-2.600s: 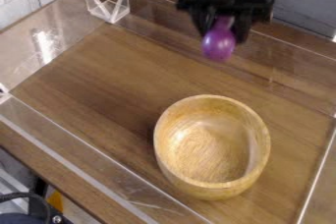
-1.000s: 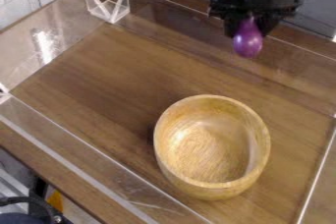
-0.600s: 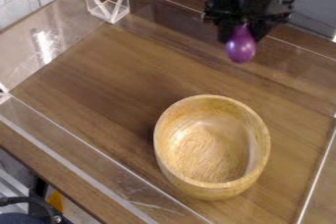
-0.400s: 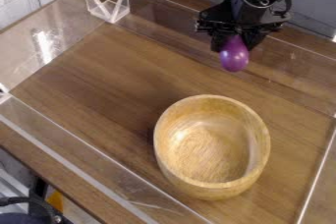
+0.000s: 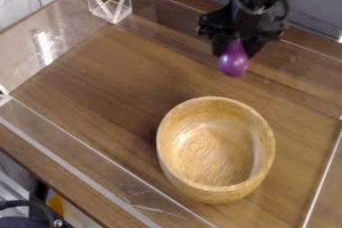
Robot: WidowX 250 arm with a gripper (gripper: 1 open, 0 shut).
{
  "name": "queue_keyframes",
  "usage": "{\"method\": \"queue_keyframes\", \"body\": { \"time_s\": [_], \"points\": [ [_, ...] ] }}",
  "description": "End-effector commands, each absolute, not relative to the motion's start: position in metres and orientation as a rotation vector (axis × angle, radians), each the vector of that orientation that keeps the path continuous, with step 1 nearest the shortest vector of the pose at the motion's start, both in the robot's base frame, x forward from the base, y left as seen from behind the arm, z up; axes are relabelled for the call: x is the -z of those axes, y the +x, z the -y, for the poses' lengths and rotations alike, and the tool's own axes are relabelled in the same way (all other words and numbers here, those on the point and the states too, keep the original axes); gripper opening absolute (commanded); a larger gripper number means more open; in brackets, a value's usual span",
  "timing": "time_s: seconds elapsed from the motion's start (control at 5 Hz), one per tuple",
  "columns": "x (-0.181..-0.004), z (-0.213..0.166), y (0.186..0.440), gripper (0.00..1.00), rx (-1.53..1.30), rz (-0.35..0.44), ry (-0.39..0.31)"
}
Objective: Remove the purple eggplant from inside the brown bowl and put it on the table
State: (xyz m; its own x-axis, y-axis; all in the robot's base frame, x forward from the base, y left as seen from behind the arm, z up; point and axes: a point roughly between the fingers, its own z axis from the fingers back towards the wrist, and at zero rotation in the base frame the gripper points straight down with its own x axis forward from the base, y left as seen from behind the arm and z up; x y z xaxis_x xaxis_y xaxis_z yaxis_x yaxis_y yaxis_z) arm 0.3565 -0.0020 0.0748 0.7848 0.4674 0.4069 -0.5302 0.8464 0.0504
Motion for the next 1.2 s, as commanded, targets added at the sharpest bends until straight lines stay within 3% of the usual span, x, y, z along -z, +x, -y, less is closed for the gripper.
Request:
{"method": "queue_keyframes", "body": {
  "time_s": [0.0, 0.2, 1.0],
  "points": [
    [-0.071, 0.002, 0.364, 0.00, -0.441, 0.415, 0.122],
    [-0.048, 0.003, 0.364, 0.00, -0.354, 0.376, 0.103],
    [-0.037, 0.037, 0.375, 0.00, -0.034, 0.303, -0.007]
  ]
}}
